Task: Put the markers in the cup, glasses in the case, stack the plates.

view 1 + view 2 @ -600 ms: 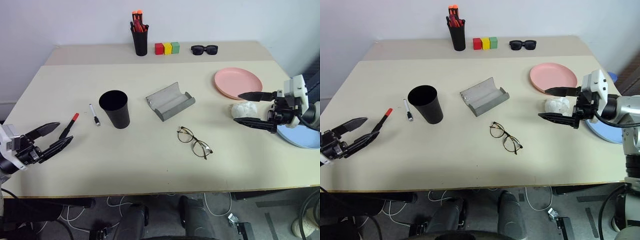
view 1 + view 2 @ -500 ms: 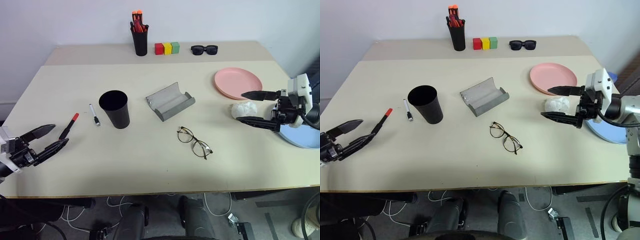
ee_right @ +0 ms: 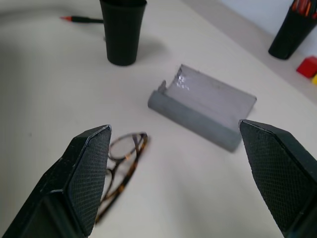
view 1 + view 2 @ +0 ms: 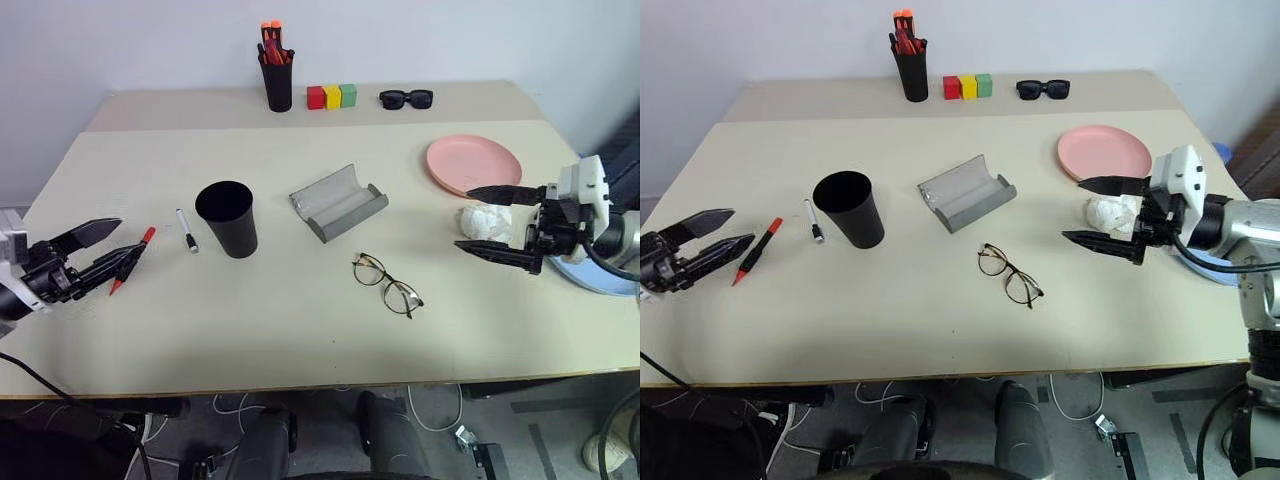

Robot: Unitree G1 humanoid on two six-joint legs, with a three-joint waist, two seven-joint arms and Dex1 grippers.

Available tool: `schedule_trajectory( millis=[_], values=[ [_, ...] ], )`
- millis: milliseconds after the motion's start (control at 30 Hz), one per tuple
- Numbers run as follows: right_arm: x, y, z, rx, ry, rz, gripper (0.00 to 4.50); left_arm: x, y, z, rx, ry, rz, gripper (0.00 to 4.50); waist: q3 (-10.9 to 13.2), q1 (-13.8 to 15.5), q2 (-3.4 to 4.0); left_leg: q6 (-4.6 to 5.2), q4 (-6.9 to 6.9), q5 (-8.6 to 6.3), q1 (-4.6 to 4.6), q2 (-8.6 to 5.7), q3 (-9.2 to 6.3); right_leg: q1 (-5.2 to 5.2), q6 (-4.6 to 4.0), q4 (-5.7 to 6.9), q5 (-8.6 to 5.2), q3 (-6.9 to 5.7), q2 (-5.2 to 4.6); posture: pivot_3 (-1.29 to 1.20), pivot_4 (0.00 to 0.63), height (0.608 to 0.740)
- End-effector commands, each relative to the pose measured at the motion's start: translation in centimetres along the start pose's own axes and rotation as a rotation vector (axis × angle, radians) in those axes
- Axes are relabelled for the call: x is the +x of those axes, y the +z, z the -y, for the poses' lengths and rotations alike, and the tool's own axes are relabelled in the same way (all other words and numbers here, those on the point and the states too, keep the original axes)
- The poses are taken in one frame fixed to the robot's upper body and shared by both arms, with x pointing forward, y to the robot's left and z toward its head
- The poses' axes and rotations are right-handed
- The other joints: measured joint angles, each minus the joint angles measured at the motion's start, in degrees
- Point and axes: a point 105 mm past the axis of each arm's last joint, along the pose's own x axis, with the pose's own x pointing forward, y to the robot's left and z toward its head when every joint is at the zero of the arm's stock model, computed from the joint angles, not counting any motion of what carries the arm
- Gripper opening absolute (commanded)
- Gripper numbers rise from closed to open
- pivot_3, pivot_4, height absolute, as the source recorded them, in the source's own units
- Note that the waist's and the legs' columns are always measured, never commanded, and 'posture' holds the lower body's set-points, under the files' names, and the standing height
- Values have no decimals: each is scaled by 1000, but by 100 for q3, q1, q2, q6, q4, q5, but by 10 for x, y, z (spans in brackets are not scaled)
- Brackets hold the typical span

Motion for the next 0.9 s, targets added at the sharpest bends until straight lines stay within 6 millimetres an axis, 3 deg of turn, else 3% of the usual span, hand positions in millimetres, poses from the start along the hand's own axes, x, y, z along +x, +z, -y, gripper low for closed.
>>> schedule_trajectory(
  millis=[33, 167, 267, 400, 533, 633, 900],
  values=[
    [3, 16, -5, -58, -14, 49, 4210, -3, 12, -5, 7, -1, 18, 3421, 0, 6, 0, 0, 0, 0, 0, 0, -1, 0, 0, -1, 0, 0, 0, 0, 150, 740],
    [13, 26, -11, -71, -27, 97, 4210, 8, 24, -20, 21, 15, 93, 3421, -2, 43, -4, 0, 1, 1, 0, 0, -3, 1, -1, 3, 0, -2, 1, 0, 150, 740],
    [17, 30, -14, -80, -38, 124, 4210, 12, 22, -29, 14, 62, -2, 3421, -2, 34, -4, -1, 6, 1, -1, -4, -6, 6, 1, 1, 1, -1, -1, 0, 150, 740],
    [24, 30, -21, -66, -36, 156, 4210, 2, 7, -55, -126, 197, -137, 3421, -2, 7, -5, 1, 3, 0, -1, -2, -7, 1, 2, 4, 1, -3, 3, 0, 150, 740],
    [25, 26, -21, -55, -56, 168, 4210, -3, -16, -56, -271, 235, -335, 3421, 0, -6, -2, 1, 1, 0, 0, -1, -4, 1, 2, 3, 1, -1, 5, 0, 150, 740],
    [25, 24, -21, -54, -68, 177, 4210, -3, -30, -62, -258, 318, -488, 3421, -1, 23, -3, 1, 1, 0, 0, -1, -6, 1, 3, 4, 1, -2, 5, 0, 150, 740],
    [25, 19, -27, -29, -67, 175, 4210, -7, -43, -62, -266, 403, -723, 3421, -1, 14, -5, 1, 1, 0, -1, -2, -8, -1, 3, 6, 1, -1, 5, 0, 150, 740]
  ],
)
